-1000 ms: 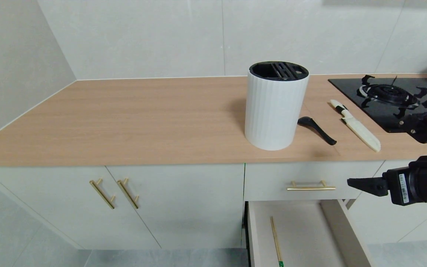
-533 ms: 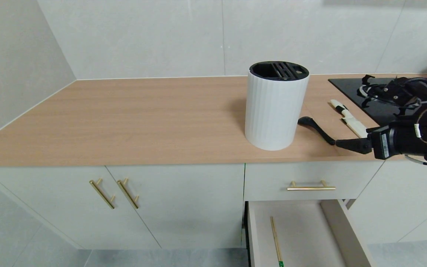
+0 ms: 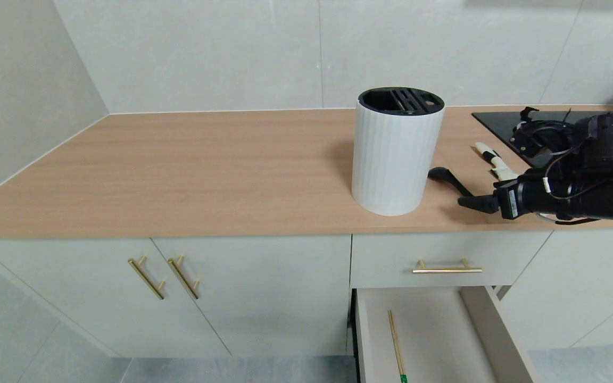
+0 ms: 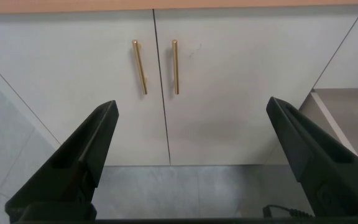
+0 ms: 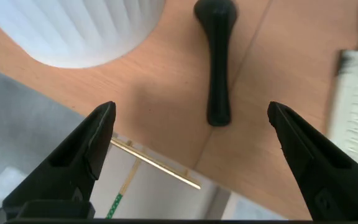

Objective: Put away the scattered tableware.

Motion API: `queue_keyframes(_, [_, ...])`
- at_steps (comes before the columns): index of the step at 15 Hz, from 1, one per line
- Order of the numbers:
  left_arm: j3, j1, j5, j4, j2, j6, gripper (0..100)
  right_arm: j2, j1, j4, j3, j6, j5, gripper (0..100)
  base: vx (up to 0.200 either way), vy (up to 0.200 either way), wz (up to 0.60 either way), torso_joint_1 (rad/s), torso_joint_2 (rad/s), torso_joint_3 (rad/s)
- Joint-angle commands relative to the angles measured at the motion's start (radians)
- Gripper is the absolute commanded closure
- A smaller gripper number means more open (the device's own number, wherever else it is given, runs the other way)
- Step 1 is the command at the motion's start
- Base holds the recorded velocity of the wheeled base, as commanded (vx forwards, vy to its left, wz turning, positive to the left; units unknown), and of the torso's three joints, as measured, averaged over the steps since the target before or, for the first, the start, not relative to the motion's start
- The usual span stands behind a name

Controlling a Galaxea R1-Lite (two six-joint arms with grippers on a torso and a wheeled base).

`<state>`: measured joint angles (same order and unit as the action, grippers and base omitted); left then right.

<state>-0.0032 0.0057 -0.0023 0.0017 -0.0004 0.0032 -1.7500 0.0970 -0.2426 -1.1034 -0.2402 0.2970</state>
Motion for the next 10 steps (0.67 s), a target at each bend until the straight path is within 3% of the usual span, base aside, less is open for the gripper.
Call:
queue_keyframes(1, [0.0, 0.0, 0.001, 0.0, 0.0, 0.0, 0, -0.066, -0.003, -0.026, -0.003, 0.001, 0.004, 0, 0.0, 0.0, 0.0, 0.0, 0.0, 0.0])
queue_keyframes(10, [0.0, 0.0, -0.001, 0.0, 0.0, 0.0, 0, -0.16, -0.036, -0.184, -0.019, 0.048, 0.022, 0, 0.0, 0.0, 0.0, 0.0, 0.0, 0.0])
